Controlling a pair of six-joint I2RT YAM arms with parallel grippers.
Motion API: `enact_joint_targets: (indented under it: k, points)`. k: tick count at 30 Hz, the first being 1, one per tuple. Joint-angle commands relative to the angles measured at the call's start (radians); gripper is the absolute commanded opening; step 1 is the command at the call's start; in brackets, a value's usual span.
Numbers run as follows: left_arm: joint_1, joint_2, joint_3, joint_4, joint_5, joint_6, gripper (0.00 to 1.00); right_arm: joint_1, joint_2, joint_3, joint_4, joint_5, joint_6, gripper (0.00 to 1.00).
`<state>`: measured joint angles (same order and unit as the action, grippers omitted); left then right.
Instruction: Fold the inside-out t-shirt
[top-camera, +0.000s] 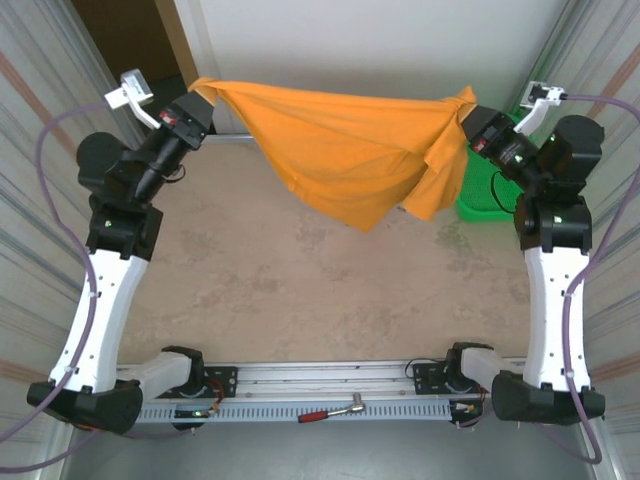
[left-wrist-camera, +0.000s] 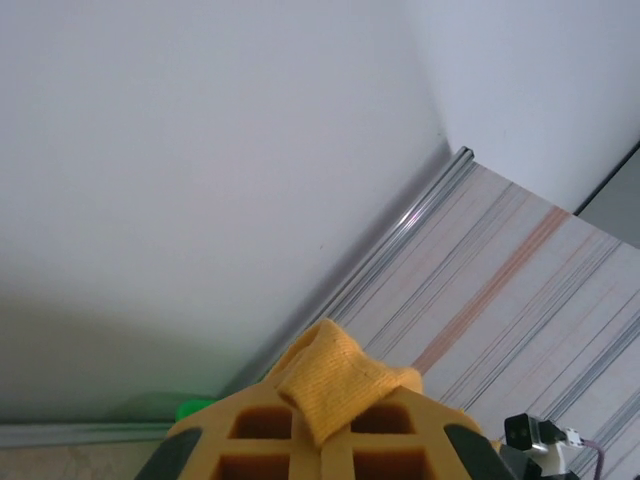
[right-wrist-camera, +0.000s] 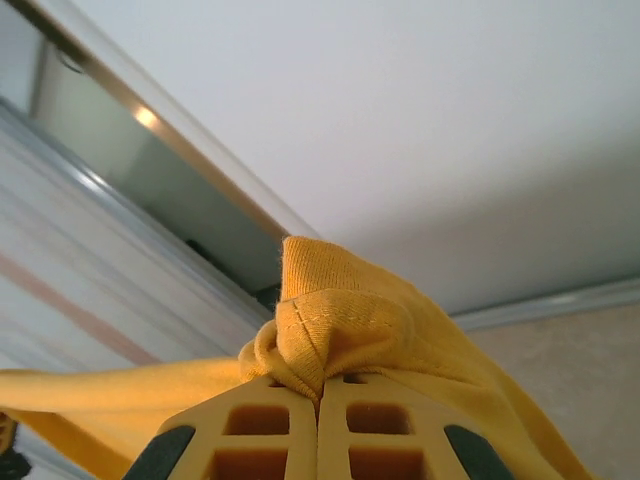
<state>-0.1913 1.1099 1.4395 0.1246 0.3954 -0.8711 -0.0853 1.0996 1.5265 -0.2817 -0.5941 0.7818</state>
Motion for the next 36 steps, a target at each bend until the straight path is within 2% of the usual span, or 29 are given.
enact_joint_targets:
  k: [1, 5, 9, 16, 20, 22, 23, 27, 29, 32, 36]
  points:
    - [0.027, 0.009, 0.067, -0.048, 0.005, 0.068, 0.00, 0.001, -0.033, 0.009, 0.083, -0.042, 0.078, 0.00]
    - [0.097, 0.079, 0.070, -0.050, 0.030, 0.020, 0.00, 0.056, -0.002, -0.063, 0.096, -0.009, 0.073, 0.00]
    - [0.160, 0.231, 0.104, -0.021, 0.086, -0.011, 0.00, 0.121, 0.108, -0.095, 0.111, 0.033, 0.039, 0.00]
    - [0.228, 0.482, 0.417, -0.071, 0.175, -0.024, 0.00, 0.161, 0.372, 0.120, 0.129, -0.012, 0.030, 0.00]
    - [0.228, 0.510, 0.560, -0.119, 0.222, -0.023, 0.00, 0.178, 0.387, 0.204, 0.099, -0.014, 0.023, 0.00]
    - [0.222, 0.478, 0.542, -0.128, 0.250, -0.025, 0.00, 0.185, 0.349, 0.169, 0.085, -0.004, 0.015, 0.00]
    - [0.212, 0.449, 0.494, -0.128, 0.261, -0.023, 0.00, 0.189, 0.316, 0.126, 0.083, 0.004, 0.012, 0.01]
    - [0.146, 0.289, 0.178, -0.125, 0.282, 0.016, 0.00, 0.206, 0.142, -0.163, 0.100, 0.060, 0.008, 0.44]
    - [0.097, 0.189, -0.039, -0.137, 0.263, 0.063, 0.00, 0.215, 0.030, -0.335, 0.086, 0.117, 0.004, 0.59]
    - [0.033, 0.059, -0.371, -0.125, 0.182, 0.069, 0.00, 0.227, -0.106, -0.556, 0.069, 0.212, 0.023, 0.65]
    - [0.006, -0.087, -0.727, -0.161, 0.085, 0.042, 0.00, 0.259, -0.245, -0.704, -0.068, 0.345, -0.030, 0.68]
